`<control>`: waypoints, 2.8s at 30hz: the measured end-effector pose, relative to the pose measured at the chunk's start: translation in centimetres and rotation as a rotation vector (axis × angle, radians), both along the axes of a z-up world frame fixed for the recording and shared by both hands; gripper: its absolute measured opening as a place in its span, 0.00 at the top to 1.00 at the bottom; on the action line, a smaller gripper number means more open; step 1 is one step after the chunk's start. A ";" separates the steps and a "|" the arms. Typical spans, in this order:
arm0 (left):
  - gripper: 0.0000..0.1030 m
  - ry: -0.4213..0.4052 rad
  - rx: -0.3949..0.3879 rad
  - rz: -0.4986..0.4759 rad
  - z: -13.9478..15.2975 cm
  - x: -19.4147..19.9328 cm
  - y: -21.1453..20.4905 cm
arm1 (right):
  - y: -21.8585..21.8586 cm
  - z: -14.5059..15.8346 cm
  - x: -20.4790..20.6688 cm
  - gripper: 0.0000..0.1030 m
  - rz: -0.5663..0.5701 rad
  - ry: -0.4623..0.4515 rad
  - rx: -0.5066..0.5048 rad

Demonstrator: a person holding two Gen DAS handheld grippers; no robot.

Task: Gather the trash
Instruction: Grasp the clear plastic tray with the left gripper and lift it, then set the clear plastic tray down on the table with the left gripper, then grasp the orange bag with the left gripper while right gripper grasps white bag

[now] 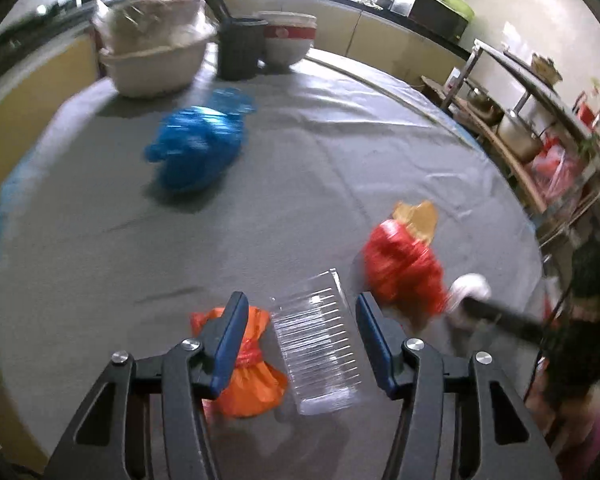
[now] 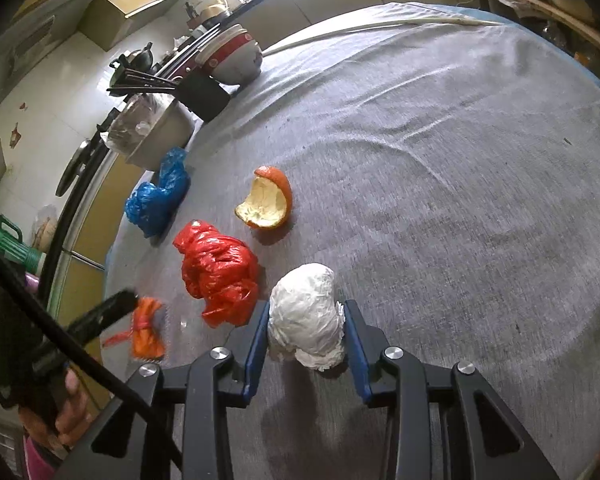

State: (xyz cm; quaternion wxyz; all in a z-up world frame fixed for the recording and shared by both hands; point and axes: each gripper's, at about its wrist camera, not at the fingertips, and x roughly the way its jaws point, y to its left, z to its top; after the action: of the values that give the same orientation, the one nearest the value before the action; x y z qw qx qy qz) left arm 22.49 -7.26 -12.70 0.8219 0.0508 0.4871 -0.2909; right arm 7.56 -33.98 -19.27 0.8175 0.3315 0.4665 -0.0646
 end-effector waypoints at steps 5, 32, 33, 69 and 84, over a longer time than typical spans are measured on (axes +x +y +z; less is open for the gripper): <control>0.45 -0.078 -0.021 0.008 2.0 -2.4 4.4 | 0.2 0.2 -0.9 0.62 -0.005 0.002 0.001; 0.64 0.077 0.048 0.132 -3.9 1.0 4.4 | 1.2 1.5 -3.4 0.63 0.044 -0.044 -0.050; 0.64 0.076 0.037 0.135 -3.9 0.9 4.7 | 1.0 1.8 -3.6 0.63 0.042 -0.051 -0.052; 0.66 -0.345 0.136 -0.001 8.5 -16.6 -6.9 | -0.5 9.5 -14.6 0.63 0.029 -0.249 -0.236; 0.66 -0.348 0.179 -0.037 8.3 -18.1 -10.1 | -2.5 9.6 -16.8 0.63 -0.023 -0.258 -0.208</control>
State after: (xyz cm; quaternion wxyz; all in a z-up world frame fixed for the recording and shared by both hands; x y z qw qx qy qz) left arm 4.44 -17.40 -4.40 0.8805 0.1819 0.3607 -0.2482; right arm -9.26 -36.52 -9.70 0.8997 0.2559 0.3446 -0.0790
